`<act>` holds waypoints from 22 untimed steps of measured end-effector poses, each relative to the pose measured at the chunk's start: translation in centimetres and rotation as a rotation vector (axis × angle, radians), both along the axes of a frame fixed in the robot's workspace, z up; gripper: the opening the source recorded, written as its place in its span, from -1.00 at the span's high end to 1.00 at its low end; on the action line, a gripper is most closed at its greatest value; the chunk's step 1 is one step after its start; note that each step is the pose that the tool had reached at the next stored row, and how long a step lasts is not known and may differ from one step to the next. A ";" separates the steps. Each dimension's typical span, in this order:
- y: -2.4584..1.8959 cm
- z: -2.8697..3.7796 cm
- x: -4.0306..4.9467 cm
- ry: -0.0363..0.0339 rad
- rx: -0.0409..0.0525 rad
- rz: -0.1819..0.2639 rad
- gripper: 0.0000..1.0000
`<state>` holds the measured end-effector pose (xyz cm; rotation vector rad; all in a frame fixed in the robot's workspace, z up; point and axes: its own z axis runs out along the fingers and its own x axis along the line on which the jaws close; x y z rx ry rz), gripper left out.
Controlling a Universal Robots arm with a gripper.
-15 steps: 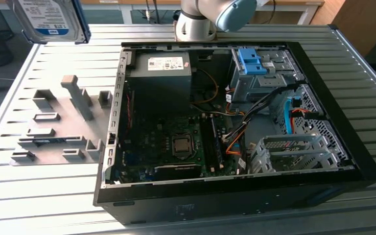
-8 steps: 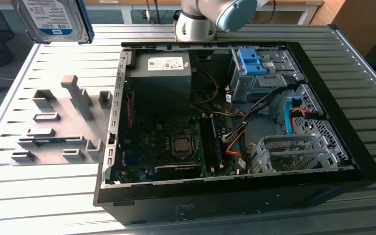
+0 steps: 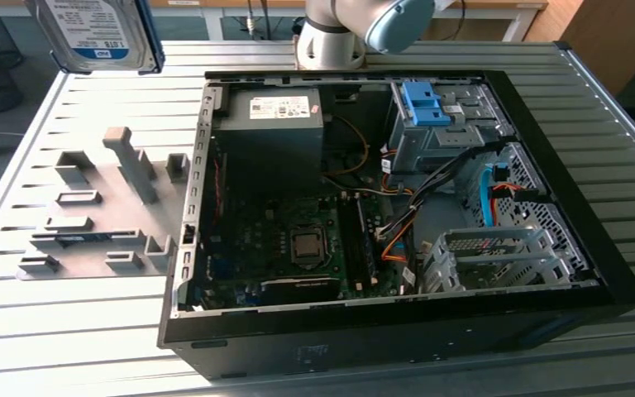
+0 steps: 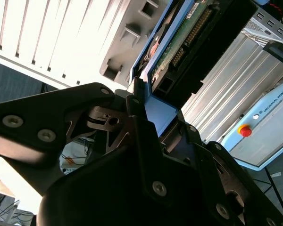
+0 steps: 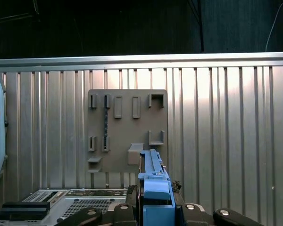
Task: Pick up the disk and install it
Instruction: 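Pick up the disk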
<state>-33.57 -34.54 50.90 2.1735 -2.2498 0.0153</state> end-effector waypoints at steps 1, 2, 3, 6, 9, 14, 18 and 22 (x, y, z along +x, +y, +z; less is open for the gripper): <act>0.00 0.00 0.08 0.0001 -0.0001 0.000 0.27; 0.00 0.01 0.16 0.0001 -0.0001 0.000 0.27; 0.00 0.00 0.24 0.0001 -0.0001 0.000 0.27; 0.00 0.00 0.46 0.0001 0.0000 0.000 0.27; 0.00 0.01 0.67 0.0001 -0.0001 0.000 0.27; 0.00 0.00 0.97 0.0001 0.0000 0.000 0.27; 0.00 0.00 1.25 0.0001 0.0000 0.000 0.27; 0.00 0.00 2.04 0.0001 0.0000 0.000 0.27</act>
